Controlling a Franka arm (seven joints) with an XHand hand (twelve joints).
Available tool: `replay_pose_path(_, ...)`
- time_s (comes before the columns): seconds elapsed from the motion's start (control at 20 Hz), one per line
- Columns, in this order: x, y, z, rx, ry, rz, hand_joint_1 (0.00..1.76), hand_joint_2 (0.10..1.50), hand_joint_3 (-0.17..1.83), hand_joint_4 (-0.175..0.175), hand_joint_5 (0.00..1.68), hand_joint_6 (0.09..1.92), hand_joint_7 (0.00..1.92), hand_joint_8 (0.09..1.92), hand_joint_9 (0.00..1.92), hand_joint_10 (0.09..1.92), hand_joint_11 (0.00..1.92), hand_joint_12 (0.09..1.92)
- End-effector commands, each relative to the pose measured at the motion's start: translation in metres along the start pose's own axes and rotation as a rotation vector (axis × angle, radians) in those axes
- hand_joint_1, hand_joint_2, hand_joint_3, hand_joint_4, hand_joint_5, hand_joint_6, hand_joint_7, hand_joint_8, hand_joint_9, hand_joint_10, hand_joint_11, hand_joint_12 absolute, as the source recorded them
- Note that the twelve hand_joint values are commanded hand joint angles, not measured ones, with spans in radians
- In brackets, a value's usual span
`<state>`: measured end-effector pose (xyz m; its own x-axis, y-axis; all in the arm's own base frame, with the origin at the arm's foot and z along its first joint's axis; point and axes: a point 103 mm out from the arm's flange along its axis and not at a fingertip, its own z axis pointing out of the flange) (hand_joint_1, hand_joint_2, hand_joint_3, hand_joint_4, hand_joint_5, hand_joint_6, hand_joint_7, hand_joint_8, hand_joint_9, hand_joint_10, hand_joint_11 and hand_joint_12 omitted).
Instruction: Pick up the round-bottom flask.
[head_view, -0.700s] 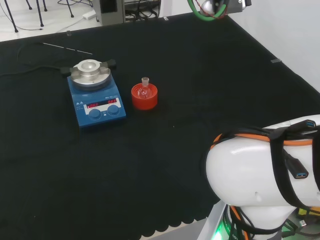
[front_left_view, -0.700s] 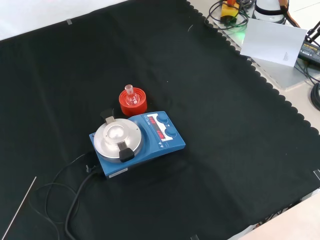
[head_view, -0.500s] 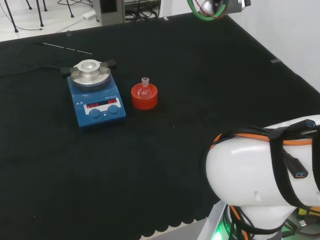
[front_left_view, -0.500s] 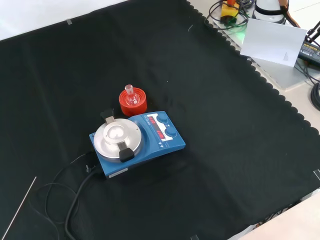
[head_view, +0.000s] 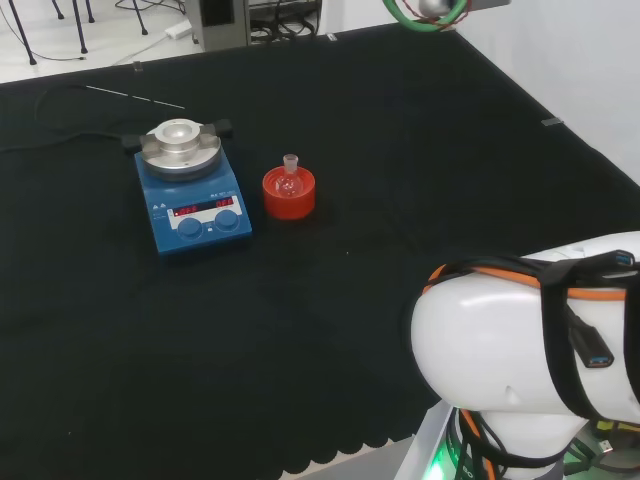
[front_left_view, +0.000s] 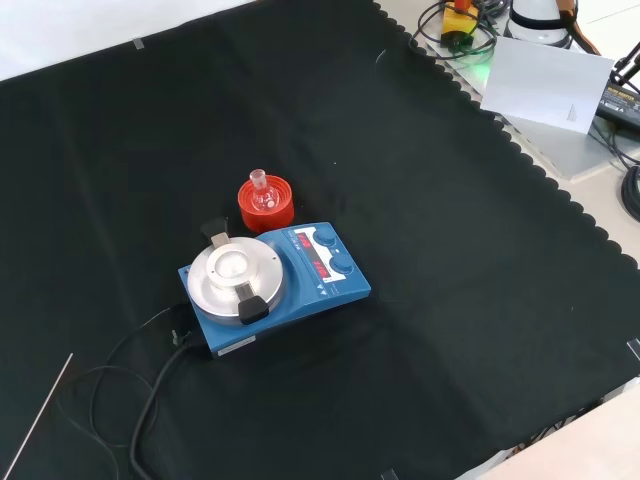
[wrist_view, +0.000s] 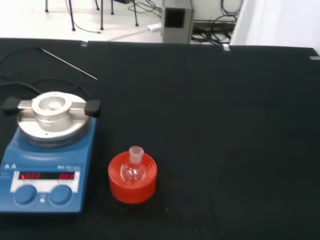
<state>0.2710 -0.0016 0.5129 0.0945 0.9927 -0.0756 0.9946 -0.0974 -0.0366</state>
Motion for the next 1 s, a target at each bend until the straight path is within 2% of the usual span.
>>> replay_pose_path(0.05, -0.007, -0.003, -0.002, 0.010, -0.038, 0.023, 0.01, 1.32, 0.30, -0.006, 0.37, 0.09, 0.23, 0.53, 0.27, 0.59, 0.00, 1.17)
replay_pose_path(0.35, 0.010, 0.006, 0.019, 0.023, -0.001, 0.050, 0.07, 1.30, 0.26, -0.006, 0.39, 0.09, 0.24, 0.53, 0.28, 0.59, 0.00, 1.19)
replay_pose_path(0.55, 0.018, 0.030, 0.038, 0.035, 0.038, 0.045, 0.09, 1.29, 0.25, -0.007, 0.39, 0.09, 0.25, 0.53, 0.29, 0.60, 0.00, 1.20)
replay_pose_path(0.8, -0.009, 0.081, 0.079, 0.021, 0.123, 0.003, 0.16, 1.27, 0.24, -0.007, 0.40, 0.09, 0.25, 0.53, 0.30, 0.60, 0.00, 1.21)
replay_pose_path(1.0, -0.032, 0.114, 0.113, -0.016, 0.190, -0.014, 0.38, 1.20, 0.21, -0.015, 0.44, 0.09, 0.29, 0.55, 0.35, 0.62, 0.00, 1.27)
